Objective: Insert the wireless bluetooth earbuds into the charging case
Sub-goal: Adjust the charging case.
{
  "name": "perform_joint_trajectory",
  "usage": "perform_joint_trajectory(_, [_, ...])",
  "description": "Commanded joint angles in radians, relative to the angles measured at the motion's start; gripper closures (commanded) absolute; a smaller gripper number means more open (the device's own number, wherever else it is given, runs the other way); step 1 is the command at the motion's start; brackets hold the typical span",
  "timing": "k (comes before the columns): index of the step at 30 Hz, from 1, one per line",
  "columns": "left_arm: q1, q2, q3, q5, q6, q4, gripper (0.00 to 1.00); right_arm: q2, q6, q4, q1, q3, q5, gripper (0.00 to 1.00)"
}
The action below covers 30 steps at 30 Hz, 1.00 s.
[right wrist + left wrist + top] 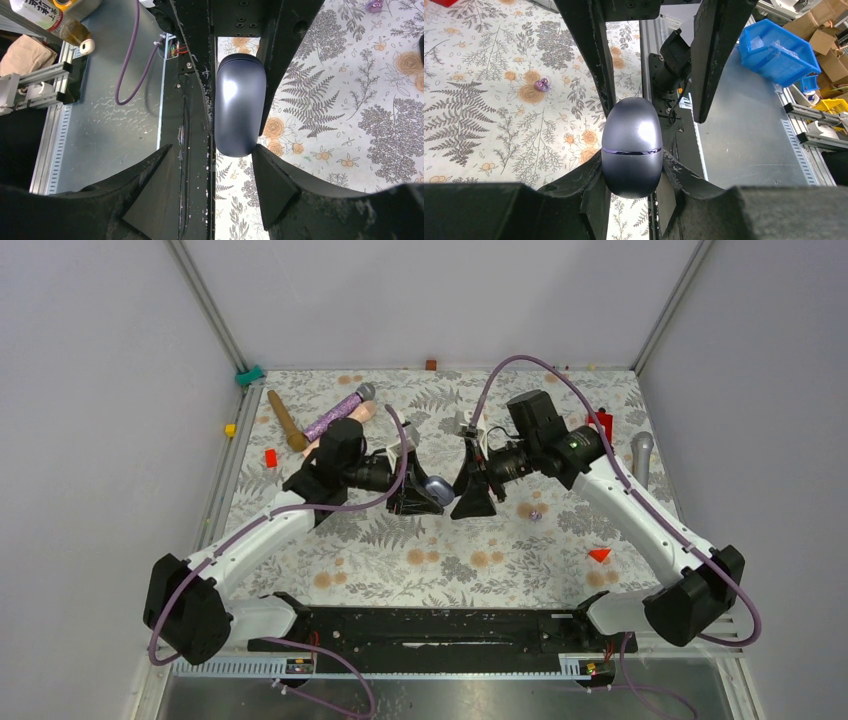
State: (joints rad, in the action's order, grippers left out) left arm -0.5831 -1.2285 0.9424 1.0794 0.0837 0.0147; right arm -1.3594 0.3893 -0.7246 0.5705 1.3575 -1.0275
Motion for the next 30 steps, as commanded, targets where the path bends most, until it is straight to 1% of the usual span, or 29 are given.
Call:
perform_joint_trajectory(1, [0.003, 0.014, -0.043, 0.029, 0.111, -0.189, 1.0, 0.049, -0.08, 0.149, -0.006, -0.053, -0.04, 0.34])
perform_joint_trajectory(6, [0.004, 0.008, -0.055, 0.045, 0.132, -0.221, 1.0, 0.086, -0.165, 0.287, -0.008, -0.122, 0.006, 0.35])
perform_joint_trajectory(16, [0.003, 0.003, -0.073, 0.081, 0.166, -0.273, 1.0, 0.104, -0.239, 0.401, -0.011, -0.171, 0.025, 0.4])
perform_joint_trajectory(22, [0.004, -0.004, -0.076, 0.078, 0.164, -0.269, 1.0, 0.112, -0.25, 0.423, -0.011, -0.181, 0.006, 0.5])
perform_joint_trajectory(26, [0.003, -0.006, -0.073, 0.073, 0.148, -0.252, 0.99, 0.116, -0.246, 0.422, -0.012, -0.183, 0.0, 0.6])
perform_joint_trajectory(27, [0.004, -0.006, -0.072, 0.071, 0.14, -0.243, 0.94, 0.117, -0.244, 0.418, -0.012, -0.182, -0.001, 0.62])
perform_joint_trajectory(28, [0.003, -0.005, -0.068, 0.072, 0.129, -0.231, 0.85, 0.12, -0.23, 0.403, -0.012, -0.177, 0.002, 0.64])
perform_joint_trajectory(29, [0.004, -0.004, -0.064, 0.071, 0.116, -0.214, 0.73, 0.122, -0.207, 0.375, -0.012, -0.167, 0.003, 0.66])
perform_joint_trajectory(30, [0.004, -0.005, -0.059, 0.067, 0.106, -0.2, 0.66, 0.122, -0.182, 0.346, -0.012, -0.155, 0.006, 0.67])
